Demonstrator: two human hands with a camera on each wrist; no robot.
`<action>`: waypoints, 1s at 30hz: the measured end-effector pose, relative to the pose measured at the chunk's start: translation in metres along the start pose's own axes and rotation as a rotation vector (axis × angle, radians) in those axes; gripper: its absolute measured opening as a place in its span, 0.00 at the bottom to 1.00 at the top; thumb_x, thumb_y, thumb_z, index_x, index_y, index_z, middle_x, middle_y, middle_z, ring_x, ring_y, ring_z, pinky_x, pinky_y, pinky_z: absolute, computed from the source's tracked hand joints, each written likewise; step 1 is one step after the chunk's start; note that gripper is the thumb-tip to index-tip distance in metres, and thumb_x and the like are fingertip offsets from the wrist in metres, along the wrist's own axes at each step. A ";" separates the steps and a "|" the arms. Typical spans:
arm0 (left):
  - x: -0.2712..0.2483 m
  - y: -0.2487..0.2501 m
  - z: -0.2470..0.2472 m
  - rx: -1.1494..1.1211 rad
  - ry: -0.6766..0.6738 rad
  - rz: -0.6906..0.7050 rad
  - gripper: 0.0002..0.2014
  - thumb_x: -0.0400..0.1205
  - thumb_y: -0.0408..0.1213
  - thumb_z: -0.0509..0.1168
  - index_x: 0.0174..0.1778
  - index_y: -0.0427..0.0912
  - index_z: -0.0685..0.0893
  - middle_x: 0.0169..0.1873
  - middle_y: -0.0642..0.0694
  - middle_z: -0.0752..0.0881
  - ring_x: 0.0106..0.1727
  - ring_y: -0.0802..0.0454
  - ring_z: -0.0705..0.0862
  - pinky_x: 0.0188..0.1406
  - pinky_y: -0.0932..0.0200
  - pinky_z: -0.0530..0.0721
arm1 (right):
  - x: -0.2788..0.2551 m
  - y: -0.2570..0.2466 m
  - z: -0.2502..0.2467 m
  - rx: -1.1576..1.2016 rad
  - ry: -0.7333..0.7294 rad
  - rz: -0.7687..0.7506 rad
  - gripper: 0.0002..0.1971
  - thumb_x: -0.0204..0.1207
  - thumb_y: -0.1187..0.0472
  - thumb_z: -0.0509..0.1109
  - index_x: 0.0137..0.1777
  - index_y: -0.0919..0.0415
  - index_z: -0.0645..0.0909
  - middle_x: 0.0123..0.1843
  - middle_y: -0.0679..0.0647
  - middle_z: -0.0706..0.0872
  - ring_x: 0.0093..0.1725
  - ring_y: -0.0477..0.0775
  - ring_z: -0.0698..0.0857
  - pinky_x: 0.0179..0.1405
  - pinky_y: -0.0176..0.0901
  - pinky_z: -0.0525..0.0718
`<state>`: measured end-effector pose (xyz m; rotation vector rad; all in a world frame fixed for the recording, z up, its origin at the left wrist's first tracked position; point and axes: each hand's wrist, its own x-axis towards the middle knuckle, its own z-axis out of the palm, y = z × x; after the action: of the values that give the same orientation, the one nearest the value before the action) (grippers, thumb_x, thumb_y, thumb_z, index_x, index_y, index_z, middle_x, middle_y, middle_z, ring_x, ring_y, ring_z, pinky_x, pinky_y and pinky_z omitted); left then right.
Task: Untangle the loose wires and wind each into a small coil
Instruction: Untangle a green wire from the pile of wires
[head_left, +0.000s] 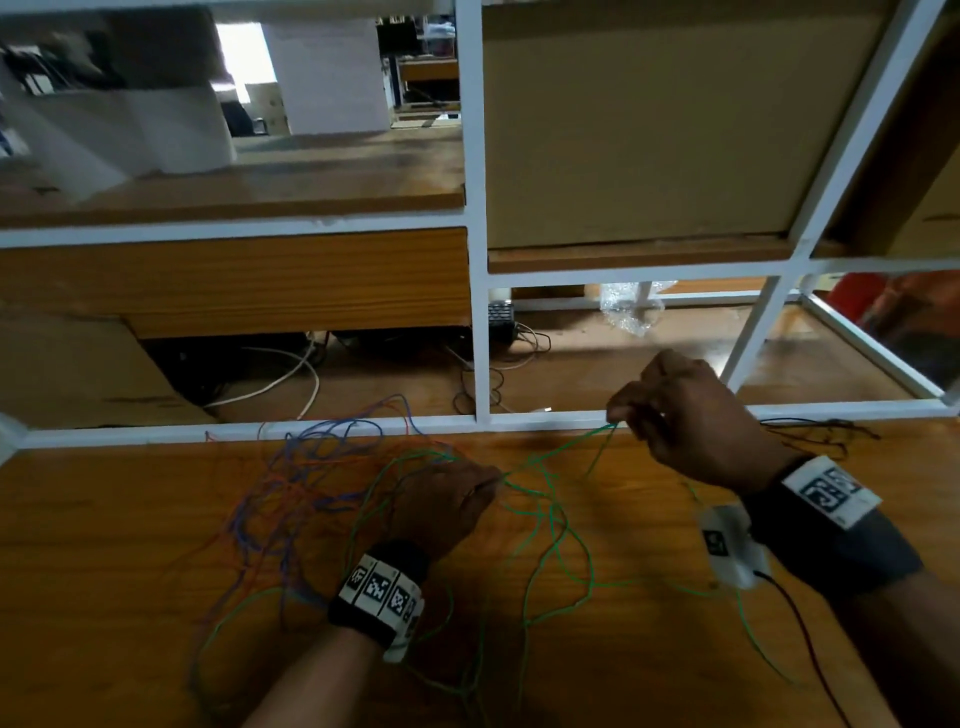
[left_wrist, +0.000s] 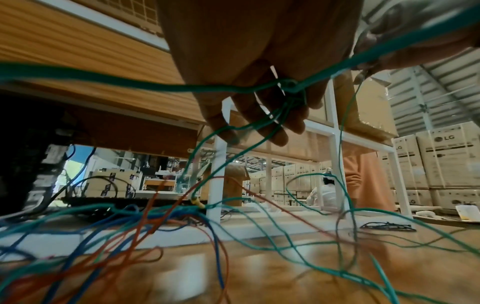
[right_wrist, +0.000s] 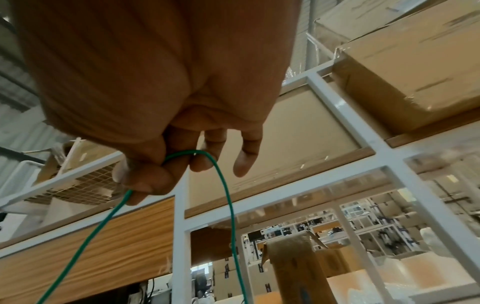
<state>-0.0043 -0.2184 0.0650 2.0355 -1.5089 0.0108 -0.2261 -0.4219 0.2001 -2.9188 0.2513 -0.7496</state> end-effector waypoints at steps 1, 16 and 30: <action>0.004 0.003 -0.002 -0.039 -0.006 -0.032 0.23 0.84 0.60 0.59 0.61 0.50 0.90 0.54 0.50 0.91 0.54 0.55 0.87 0.54 0.66 0.78 | -0.002 0.004 -0.005 0.001 0.015 0.013 0.09 0.73 0.66 0.73 0.46 0.53 0.93 0.33 0.42 0.83 0.40 0.60 0.82 0.37 0.56 0.85; 0.025 0.036 -0.006 -0.158 0.048 0.028 0.23 0.73 0.57 0.76 0.59 0.48 0.92 0.54 0.49 0.92 0.55 0.57 0.86 0.59 0.65 0.78 | -0.012 -0.049 0.070 0.043 -0.299 0.111 0.12 0.78 0.50 0.69 0.55 0.48 0.92 0.46 0.51 0.93 0.57 0.63 0.88 0.50 0.54 0.86; -0.002 0.009 -0.021 -0.692 -0.154 -0.161 0.38 0.67 0.46 0.85 0.72 0.66 0.78 0.65 0.61 0.85 0.66 0.64 0.84 0.64 0.63 0.84 | 0.000 -0.037 0.061 0.565 -0.091 0.209 0.12 0.83 0.66 0.75 0.37 0.57 0.91 0.40 0.48 0.93 0.43 0.46 0.90 0.48 0.53 0.84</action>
<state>-0.0063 -0.2088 0.0855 1.5989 -1.1977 -0.6531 -0.1917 -0.3814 0.1528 -2.3417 0.2760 -0.5426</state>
